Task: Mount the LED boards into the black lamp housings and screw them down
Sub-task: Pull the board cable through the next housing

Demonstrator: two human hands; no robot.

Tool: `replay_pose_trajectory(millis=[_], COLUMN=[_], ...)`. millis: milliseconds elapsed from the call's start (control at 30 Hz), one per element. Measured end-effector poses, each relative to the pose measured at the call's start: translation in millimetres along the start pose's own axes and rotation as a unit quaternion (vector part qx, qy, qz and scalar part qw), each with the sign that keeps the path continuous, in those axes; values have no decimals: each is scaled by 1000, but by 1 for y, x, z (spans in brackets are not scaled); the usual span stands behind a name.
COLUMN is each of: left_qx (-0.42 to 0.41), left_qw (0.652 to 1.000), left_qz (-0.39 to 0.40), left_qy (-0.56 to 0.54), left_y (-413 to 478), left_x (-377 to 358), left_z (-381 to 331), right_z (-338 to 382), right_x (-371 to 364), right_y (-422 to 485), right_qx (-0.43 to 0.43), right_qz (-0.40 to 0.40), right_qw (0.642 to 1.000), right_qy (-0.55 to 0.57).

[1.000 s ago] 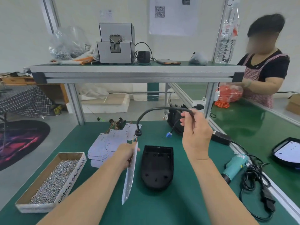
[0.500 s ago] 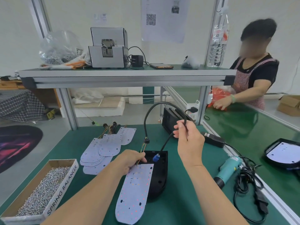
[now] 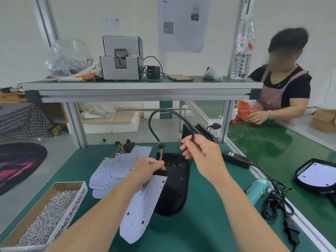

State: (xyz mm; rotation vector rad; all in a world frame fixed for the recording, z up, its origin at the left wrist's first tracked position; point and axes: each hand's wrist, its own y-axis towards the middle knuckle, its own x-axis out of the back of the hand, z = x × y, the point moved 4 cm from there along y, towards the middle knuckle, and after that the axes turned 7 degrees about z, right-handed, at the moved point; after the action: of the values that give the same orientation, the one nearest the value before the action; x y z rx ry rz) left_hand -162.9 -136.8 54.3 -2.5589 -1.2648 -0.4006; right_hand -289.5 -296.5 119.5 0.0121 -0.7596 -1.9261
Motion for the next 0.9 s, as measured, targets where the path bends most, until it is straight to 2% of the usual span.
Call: replay_pose_trajectory(millis=[67,133,167,233,300,400,500,600,667,733,767,833,900], left_qx=[-42,-76,-87,-95,-91,-87,-77,-80,-86,-90,-92,-100,-110], left_qw=[999,997,996,994,991,987,980,980,976,966,963,957,956], left_qz=[-18,-20,-16,-1,19,22,47,66,66,50,31,-8,-38], left_qy=[-22,-20,-22,-49,-94,-134,-175,-168,-187,-237,-252,-272,-270], left_y=[-2,-7,-9,-15,-20,-26,-31,-38,-40,-43,-44,-47,-48], left_x=[8,19,24,32,34,34,35,33,31,38,45,60,71], left_z=[-10,-21,-26,-30,-32,-31,-23,-20,-23,-28,-30,-33,-35], right_z=[-3,-2,-1,-3,-16,-25,-28,-32,-35,-44,-52,-71,-87], right_x=[-4,-3,-2,0,-10,-37,-48,-51,-50,-45,-39,-29,-25], right_y=[-3,-6,-7,-9,-10,-18,-23,-24,-21,-20,-22,-29,-36], right_qx=[-22,8,14,-38,-95,-150,-124,-126,-110,-99,-121,-198,-252], right_qz=[28,38,52,58,53,106,143,155,120,113,114,127,154], right_qw=[995,980,985,994,952,947,955,976,980,922,891,843,810], right_qy=[-95,-193,-162,88,286,265,228,91,-117,-356,-423,-484,-506])
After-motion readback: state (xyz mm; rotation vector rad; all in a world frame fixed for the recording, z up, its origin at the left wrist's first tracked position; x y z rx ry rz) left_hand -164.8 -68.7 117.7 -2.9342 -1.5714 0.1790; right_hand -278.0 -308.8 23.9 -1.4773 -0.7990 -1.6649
